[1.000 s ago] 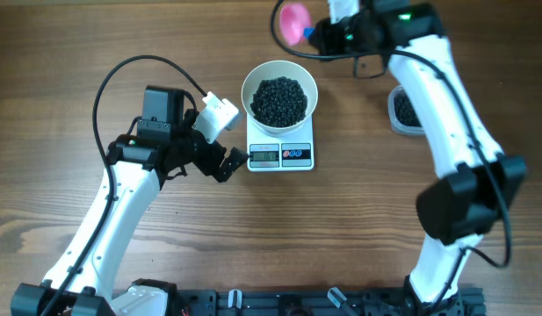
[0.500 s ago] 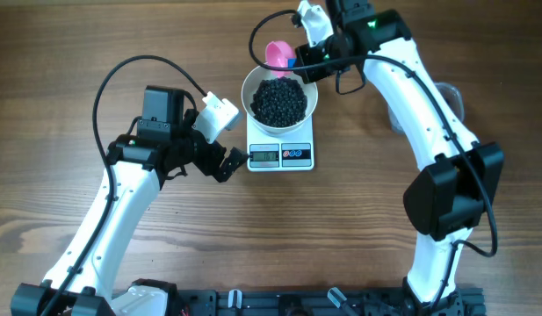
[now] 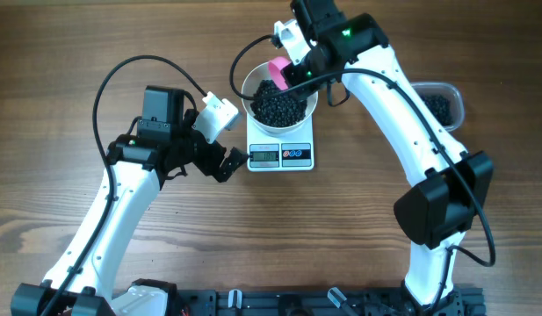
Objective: Scoop item into bowl and weigh 150g on scale
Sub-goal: 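Scoop beans out of the white bowl with the right gripper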
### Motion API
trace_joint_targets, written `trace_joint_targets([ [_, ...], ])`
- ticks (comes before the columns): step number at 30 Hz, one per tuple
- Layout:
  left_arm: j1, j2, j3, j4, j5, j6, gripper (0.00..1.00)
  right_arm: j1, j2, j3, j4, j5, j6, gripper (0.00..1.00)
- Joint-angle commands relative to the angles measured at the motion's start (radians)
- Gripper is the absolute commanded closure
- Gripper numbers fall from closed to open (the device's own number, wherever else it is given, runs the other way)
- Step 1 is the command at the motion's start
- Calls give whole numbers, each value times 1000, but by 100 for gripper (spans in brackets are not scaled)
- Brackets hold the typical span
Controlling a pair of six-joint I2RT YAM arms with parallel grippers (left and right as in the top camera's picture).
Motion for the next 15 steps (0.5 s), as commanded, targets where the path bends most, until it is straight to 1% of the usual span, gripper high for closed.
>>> trace_joint_targets([
  [1, 3, 2, -4, 1, 19, 5, 0, -7, -24, 24, -3, 56, -49, 96],
  [7, 3, 2, -4, 1, 19, 5, 0, -5, 31, 24, -23, 76, -76, 96],
  [11, 3, 2, -4, 1, 19, 5, 0, -4, 38, 24, -12, 119, -88, 96],
  [15, 3, 2, -4, 1, 19, 5, 0, -2, 50, 24, -3, 118, -100, 96],
])
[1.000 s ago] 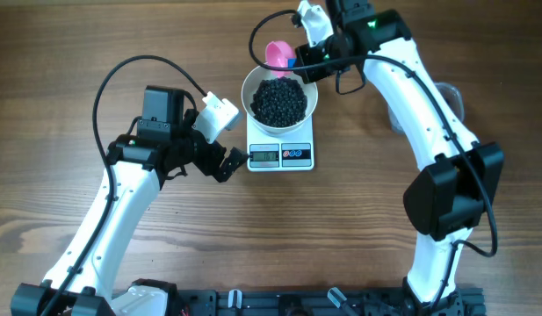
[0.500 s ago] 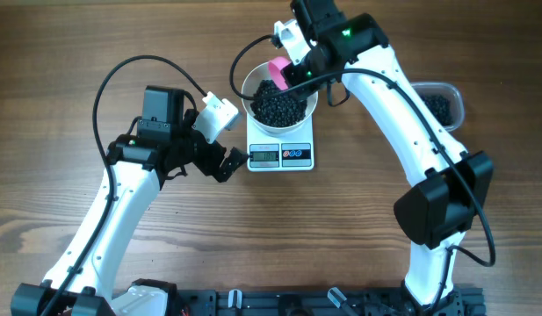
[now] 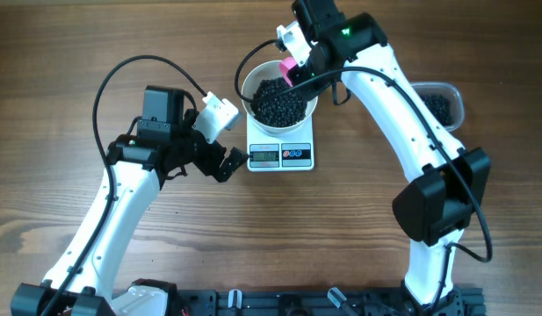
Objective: Scoop item into bowl and weigh 150g on scale
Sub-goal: 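Scoop beans out of the white bowl with the right gripper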
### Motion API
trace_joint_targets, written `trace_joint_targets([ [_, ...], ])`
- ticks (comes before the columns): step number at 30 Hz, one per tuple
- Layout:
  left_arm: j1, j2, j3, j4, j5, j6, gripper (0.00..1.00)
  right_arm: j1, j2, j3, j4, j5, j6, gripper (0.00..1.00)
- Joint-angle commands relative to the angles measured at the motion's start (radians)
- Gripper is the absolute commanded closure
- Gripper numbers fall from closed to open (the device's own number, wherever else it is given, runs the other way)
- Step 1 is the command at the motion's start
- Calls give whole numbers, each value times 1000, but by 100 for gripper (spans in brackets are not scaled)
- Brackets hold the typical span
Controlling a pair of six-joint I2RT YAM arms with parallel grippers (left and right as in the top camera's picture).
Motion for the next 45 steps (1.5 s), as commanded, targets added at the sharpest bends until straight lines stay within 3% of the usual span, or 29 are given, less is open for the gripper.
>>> trace_joint_targets([
  [1, 3, 2, -4, 1, 19, 5, 0, 5, 39, 22, 9, 25, -24, 96],
  [22, 3, 2, -4, 1, 19, 5, 0, 94, 87, 22, 5, 39, -82, 96],
  [38, 3, 2, -4, 1, 19, 5, 0, 92, 87, 22, -45, -191, -100, 96],
  [45, 3, 2, -4, 1, 19, 5, 0, 23, 87, 23, -45, -354, -70, 96],
])
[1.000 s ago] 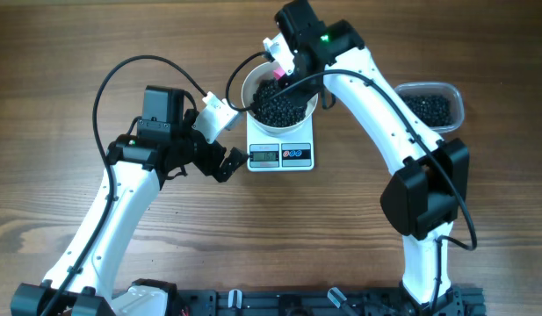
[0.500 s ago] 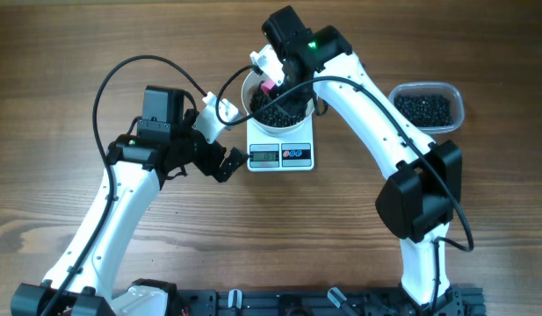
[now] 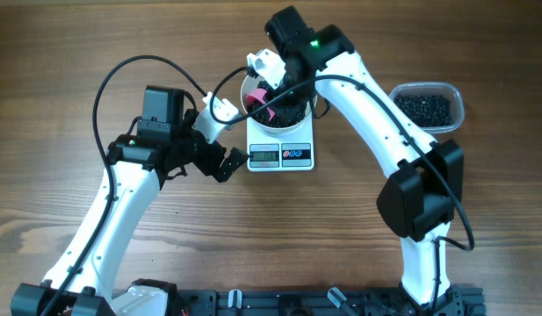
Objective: Scoop item into bowl and weigh 150g on scale
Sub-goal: 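Scoop beans out of the white bowl with the right gripper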
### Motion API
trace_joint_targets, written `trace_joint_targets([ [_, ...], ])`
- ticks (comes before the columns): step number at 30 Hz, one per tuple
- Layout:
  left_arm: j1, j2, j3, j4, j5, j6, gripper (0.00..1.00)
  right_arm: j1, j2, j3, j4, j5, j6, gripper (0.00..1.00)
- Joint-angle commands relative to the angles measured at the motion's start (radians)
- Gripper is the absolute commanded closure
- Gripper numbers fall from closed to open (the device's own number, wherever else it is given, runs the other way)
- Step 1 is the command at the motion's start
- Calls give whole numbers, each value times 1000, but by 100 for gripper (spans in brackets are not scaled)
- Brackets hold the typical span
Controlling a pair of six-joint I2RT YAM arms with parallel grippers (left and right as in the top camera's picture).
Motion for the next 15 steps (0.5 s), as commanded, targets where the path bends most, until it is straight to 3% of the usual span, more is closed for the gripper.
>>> trace_joint_targets([
  [1, 3, 2, -4, 1, 19, 5, 0, -61, 21, 23, -2, -169, 16, 96],
  [15, 3, 2, -4, 1, 19, 5, 0, -289, 17, 24, -21, -641, 103, 96],
])
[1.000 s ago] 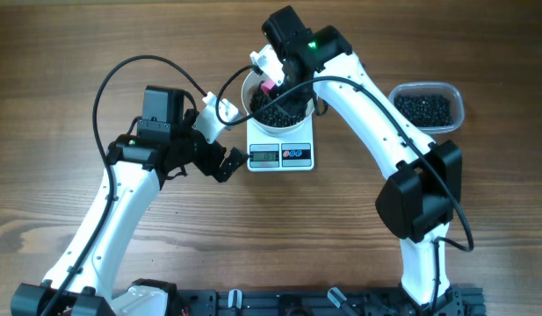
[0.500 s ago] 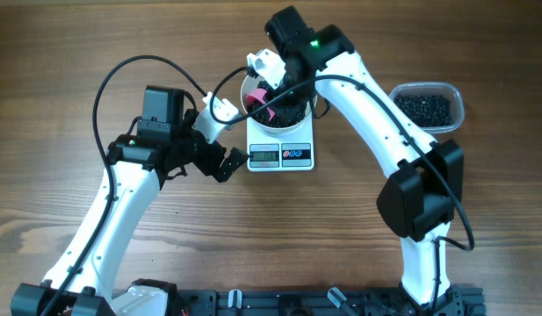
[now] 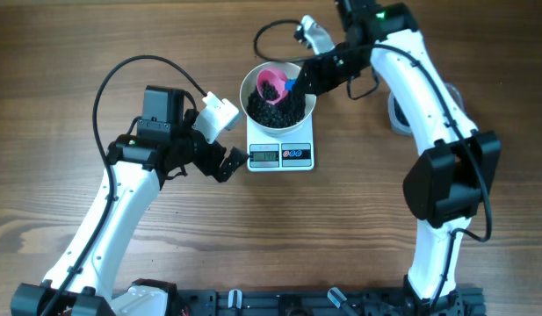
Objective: Scoop item into bowl and weigh 150g on scale
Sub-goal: 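Scoop beans out of the white bowl with the right gripper, then carry the scoop to the clear tub and dump beans back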
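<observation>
A white bowl [image 3: 253,81] heaped with black beans [image 3: 284,105] stands on the small white scale [image 3: 281,154] at the table's back centre. A pink scoop [image 3: 271,85] sits in the bowl on the beans, mouth up. My right gripper [image 3: 294,85] reaches in over the bowl's right rim and is shut on the scoop's handle. My left gripper [image 3: 230,163] hovers just left of the scale, open and holding nothing. The scale's display is too small to read.
A clear container's edge [image 3: 394,112] shows to the right of the scale, mostly hidden under my right arm. A black cable [image 3: 269,33] loops behind the bowl. The left arm's cable arcs over the table's left side.
My right arm has swung to the right. Its gripper was over the bowl's left half and is now at the right rim, with the scoop resting mouth up on the beans. The left arm stayed put.
The scoop was held over the back of the full bowl, then at its back right rim. Later the gripper reached across to the bowl's left half. Now it is at the right rim with the scoop in the beans. The left gripper stayed beside the scale.
</observation>
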### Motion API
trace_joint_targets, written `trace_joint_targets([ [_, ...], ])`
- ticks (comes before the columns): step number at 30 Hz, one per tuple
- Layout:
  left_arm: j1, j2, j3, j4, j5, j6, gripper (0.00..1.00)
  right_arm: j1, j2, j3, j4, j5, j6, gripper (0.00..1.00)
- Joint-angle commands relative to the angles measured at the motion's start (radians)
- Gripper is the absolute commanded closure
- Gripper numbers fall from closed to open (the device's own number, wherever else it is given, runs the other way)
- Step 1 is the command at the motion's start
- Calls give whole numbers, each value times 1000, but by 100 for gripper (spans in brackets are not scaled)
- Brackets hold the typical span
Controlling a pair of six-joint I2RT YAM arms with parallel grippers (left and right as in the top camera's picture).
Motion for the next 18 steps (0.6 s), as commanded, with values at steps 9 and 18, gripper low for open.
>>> trace_joint_targets([
  [9, 3, 2, -4, 0, 19, 5, 0, -141, -45, 25, -118, -260, 39, 96],
  [18, 3, 2, -4, 1, 19, 5, 0, -316, -103, 25, -270, -243, -38, 96],
])
